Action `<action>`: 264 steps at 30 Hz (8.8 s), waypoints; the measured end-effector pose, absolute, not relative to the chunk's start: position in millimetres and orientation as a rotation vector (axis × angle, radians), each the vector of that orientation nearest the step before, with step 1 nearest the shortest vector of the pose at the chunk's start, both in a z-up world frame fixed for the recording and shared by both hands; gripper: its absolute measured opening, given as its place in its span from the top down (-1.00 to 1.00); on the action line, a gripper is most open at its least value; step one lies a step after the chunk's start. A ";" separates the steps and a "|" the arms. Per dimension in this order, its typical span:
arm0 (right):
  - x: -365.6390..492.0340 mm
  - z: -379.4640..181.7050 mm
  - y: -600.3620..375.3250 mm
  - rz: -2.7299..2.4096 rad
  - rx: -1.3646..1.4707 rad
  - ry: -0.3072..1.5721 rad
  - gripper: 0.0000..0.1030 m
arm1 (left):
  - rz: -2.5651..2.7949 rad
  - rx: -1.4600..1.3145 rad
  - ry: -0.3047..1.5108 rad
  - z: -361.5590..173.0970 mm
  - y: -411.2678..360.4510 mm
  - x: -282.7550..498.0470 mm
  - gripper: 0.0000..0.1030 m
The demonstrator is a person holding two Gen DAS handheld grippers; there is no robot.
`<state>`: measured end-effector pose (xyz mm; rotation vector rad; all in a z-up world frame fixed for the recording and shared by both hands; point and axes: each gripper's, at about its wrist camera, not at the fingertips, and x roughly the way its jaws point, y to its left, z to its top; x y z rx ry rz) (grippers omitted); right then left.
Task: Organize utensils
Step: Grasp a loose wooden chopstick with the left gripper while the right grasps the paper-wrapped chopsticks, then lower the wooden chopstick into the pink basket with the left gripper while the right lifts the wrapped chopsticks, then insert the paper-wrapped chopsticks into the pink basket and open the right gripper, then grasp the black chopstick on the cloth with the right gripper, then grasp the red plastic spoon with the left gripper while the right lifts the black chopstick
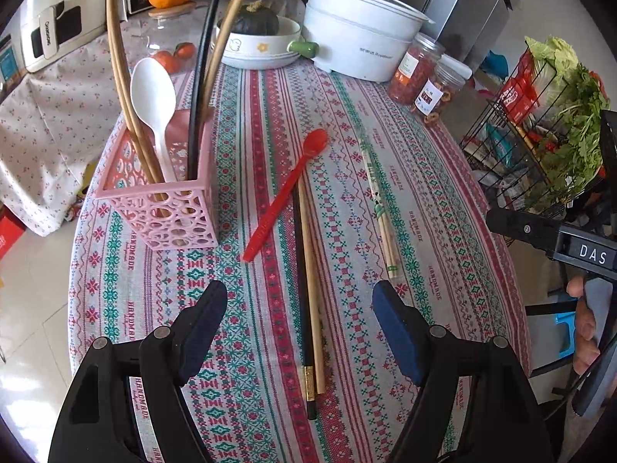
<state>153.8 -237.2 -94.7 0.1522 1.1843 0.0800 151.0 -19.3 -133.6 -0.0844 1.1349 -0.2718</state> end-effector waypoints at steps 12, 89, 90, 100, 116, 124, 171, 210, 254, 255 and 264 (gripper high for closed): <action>162.3 -107.6 -260.2 0.059 0.132 1.224 -0.60 | -0.246 -0.108 1.199 -179.2 -60.1 208.5 0.66; 253.7 -151.9 -186.1 0.085 0.113 1.099 0.83 | -0.256 -0.142 0.888 -67.5 58.5 123.7 0.89; 249.3 -144.1 -187.6 0.093 0.120 1.080 0.83 | -0.256 -0.140 0.886 -67.1 58.8 123.2 0.89; 189.0 -65.1 -197.5 0.206 0.204 0.841 0.83 | -0.251 -0.165 0.777 -37.6 72.4 110.4 0.89; 161.5 -29.5 -164.5 0.310 0.162 0.703 0.83 | -0.116 -0.207 0.329 30.3 102.2 94.9 0.89; 159.7 -30.7 -163.9 0.309 0.160 0.690 0.83 | -0.018 -0.198 0.451 -10.0 103.2 150.3 0.89; 151.1 -43.3 -1.5 -0.241 0.362 0.041 0.81 | 0.078 -0.307 0.993 -108.1 202.1 171.0 0.01; 176.6 -101.6 -138.6 -0.059 0.227 0.978 -0.38 | -0.014 -0.206 1.116 -131.7 132.5 163.0 -0.34; 180.4 -156.9 -210.5 0.138 0.192 1.332 0.92 | -0.180 0.161 1.096 -154.4 25.4 130.8 -0.43; 178.3 -151.2 -221.1 0.136 0.201 1.323 0.92 | -0.202 0.163 1.091 -154.4 16.2 129.4 -0.43; 177.9 -138.8 -262.0 0.120 0.294 1.306 0.91 | -0.298 0.266 1.147 -167.0 -82.8 166.5 -0.33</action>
